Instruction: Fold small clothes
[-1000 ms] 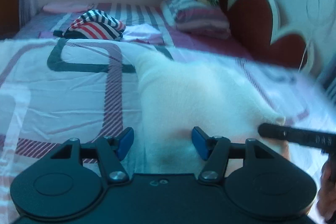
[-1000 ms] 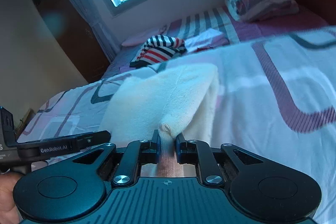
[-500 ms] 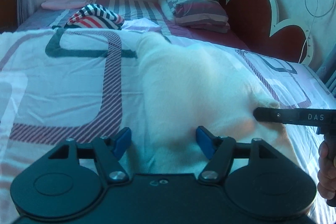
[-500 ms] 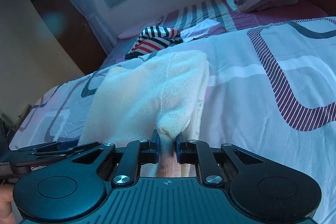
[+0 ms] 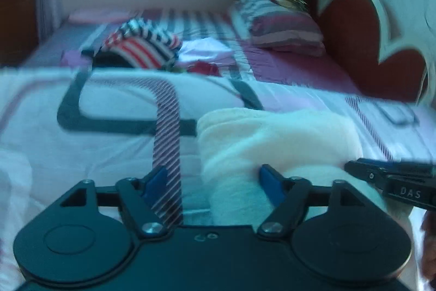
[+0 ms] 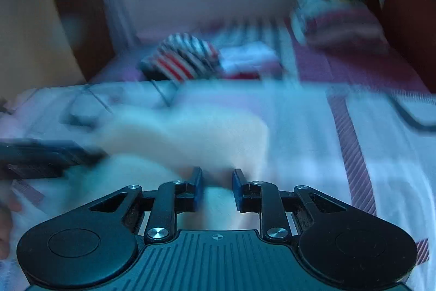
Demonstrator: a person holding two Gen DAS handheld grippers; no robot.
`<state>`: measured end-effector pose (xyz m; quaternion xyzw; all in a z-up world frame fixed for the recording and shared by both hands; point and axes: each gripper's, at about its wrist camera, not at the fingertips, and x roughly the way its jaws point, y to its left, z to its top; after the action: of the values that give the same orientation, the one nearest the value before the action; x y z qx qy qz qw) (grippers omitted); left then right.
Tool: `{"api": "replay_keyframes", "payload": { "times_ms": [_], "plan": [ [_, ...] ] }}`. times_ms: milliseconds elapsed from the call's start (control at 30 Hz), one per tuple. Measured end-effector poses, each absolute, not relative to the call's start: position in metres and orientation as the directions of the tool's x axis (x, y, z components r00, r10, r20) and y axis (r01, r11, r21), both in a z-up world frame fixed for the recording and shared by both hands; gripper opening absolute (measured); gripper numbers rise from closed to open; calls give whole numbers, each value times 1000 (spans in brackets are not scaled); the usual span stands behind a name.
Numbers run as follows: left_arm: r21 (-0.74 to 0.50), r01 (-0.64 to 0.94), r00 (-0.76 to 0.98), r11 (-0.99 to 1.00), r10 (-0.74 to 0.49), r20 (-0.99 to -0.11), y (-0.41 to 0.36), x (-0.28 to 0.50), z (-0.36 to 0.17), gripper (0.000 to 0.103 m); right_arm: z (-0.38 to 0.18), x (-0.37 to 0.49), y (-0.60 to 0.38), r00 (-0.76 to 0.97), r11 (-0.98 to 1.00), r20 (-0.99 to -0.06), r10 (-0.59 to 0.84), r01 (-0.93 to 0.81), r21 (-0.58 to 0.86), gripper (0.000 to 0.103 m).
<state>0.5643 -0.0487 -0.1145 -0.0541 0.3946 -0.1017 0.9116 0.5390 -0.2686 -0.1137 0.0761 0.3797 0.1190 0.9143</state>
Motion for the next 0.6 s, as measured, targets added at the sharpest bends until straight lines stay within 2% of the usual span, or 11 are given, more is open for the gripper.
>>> {"api": "replay_keyframes", "payload": {
  "times_ms": [33, 100, 167, 233, 300, 333, 367, 433, 500, 600],
  "plan": [
    [-191, 142, 664, 971, -237, -710, -46, 564, -114, 76, -115, 541, -273, 676, 953, -677, 292, -148, 264, 23],
    [-198, 140, 665, 970, -240, -707, -44, 560, -109, 72, -113, 539, -271, 668, 958, -688, 283, -167, 233, 23],
    [-191, 152, 686, 970, -242, -686, -48, 555, -100, 63, -105, 534, -269, 691, 962, -670, 271, -179, 204, 23],
    [-187, 176, 682, 966, -257, -685, -54, 550, -98, 63, -97, 530, -268, 717, 958, -638, 282, -174, 228, 23],
    [-124, 192, 664, 974, -222, -714, -62, 547, -106, 69, -93, 523, -263, 718, 953, -628, 299, -195, 231, 23],
    [-98, 194, 669, 976, -204, -715, -64, 546, -110, 77, -96, 522, -256, 707, 959, -648, 284, -205, 196, 23],
    [-99, 185, 669, 978, -199, -716, -64, 547, -113, 80, -106, 526, -250, 680, 967, -689, 251, -201, 154, 23],
    [-117, 169, 656, 979, -200, -727, -62, 550, -111, 80, -110, 526, -245, 684, 969, -687, 245, -199, 147, 23],
    [-96, 171, 671, 981, -187, -718, -61, 542, -99, 74, -103, 526, -249, 681, 969, -689, 246, -175, 173, 23],
    [-71, 219, 691, 973, -206, -693, -60, 513, -85, 73, -81, 499, -253, 723, 963, -637, 268, -216, 160, 23]
  ]
}}
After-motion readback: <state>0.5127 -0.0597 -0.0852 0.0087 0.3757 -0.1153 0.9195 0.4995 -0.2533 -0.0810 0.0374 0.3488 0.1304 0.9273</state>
